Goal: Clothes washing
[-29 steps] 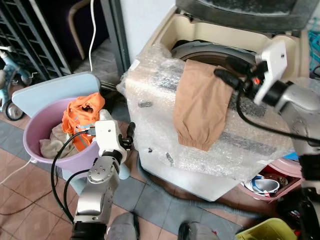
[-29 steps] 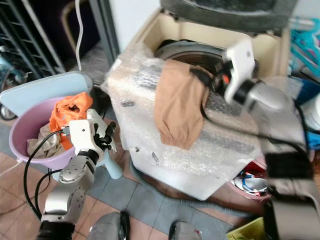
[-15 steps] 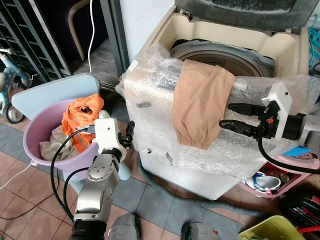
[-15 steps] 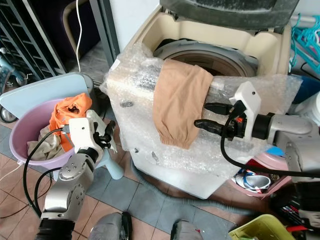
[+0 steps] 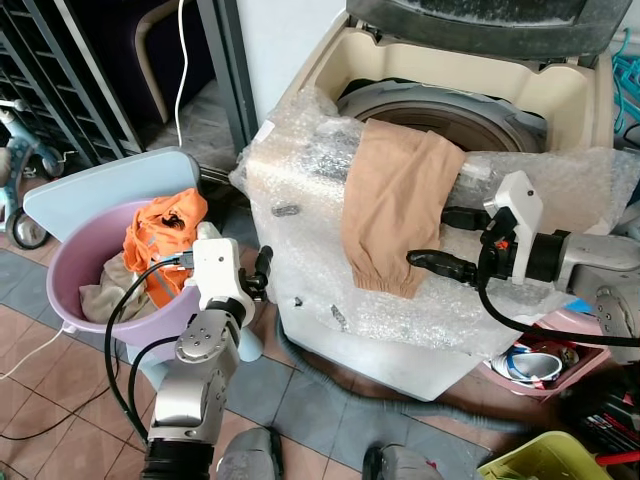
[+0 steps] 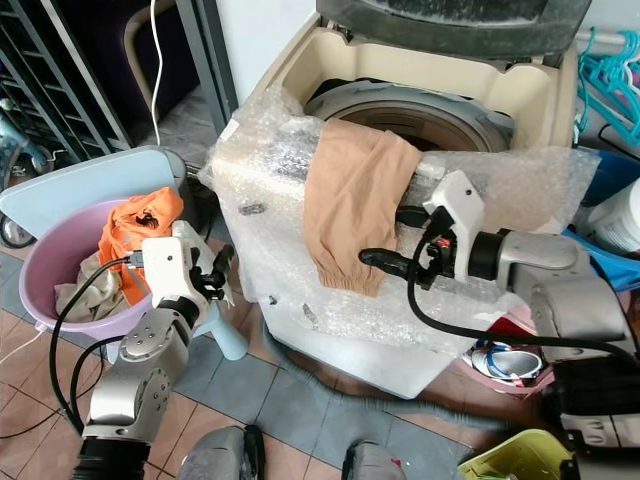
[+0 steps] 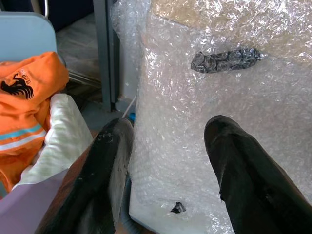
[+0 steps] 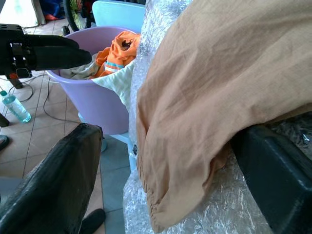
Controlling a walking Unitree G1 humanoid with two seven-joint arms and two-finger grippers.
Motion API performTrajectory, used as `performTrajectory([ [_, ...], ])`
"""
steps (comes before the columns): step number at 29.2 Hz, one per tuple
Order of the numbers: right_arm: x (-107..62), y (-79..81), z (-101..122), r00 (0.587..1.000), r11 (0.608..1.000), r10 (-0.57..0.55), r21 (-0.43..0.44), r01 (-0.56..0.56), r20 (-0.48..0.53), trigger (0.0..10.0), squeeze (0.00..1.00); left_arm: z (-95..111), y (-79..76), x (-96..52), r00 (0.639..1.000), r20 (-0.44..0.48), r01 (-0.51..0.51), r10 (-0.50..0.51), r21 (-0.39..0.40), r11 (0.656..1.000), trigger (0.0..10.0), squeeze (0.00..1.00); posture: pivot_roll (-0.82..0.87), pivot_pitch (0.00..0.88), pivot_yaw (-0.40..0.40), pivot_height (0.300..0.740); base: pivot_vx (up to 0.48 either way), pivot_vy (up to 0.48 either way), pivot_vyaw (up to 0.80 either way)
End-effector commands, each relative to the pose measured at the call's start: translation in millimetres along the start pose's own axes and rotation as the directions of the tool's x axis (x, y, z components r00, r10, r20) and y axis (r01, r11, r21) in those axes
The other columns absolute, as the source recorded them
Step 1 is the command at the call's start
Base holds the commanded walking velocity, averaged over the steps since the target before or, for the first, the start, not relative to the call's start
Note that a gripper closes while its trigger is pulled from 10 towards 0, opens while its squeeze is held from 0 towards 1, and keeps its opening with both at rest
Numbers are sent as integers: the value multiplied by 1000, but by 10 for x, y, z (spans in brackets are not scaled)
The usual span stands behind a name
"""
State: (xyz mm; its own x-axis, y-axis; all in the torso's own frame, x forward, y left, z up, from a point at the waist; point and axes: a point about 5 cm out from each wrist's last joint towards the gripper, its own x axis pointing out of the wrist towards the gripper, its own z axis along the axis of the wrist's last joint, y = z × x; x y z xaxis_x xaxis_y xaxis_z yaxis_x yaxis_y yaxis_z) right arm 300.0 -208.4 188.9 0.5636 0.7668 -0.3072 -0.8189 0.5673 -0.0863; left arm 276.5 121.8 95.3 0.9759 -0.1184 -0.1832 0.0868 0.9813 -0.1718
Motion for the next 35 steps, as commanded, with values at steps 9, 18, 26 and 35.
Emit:
performTrajectory([
  [9, 244, 119, 262, 966, 967, 115, 197, -162, 230, 10000, 0, -26, -11, 7, 1000, -23, -2, 2, -8, 1000, 10000, 0, -43, 82, 61, 740, 0, 0, 0],
  [18, 398, 209, 301, 941, 933, 244, 208, -294, 235, 3882, 0, -25, -33, 31, 1000, -17, 2, -2, -11, 1000, 10000, 0, -40, 71, 50, 740, 0, 0, 0],
  [26, 639, 230, 222, 965, 938, 220, 240, -248, 140, 0, 0, -26, -45, 34, 1000, -15, -3, 2, -15, 1000, 10000, 0, -36, 66, 45, 740, 0, 0, 0],
  [35, 968, 120, 14, 997, 948, -69, 307, 79, -44, 0, 0, -54, -60, 35, 1000, -26, -12, 12, -26, 1000, 10000, 0, -40, 70, 31, 740, 0, 0, 0],
])
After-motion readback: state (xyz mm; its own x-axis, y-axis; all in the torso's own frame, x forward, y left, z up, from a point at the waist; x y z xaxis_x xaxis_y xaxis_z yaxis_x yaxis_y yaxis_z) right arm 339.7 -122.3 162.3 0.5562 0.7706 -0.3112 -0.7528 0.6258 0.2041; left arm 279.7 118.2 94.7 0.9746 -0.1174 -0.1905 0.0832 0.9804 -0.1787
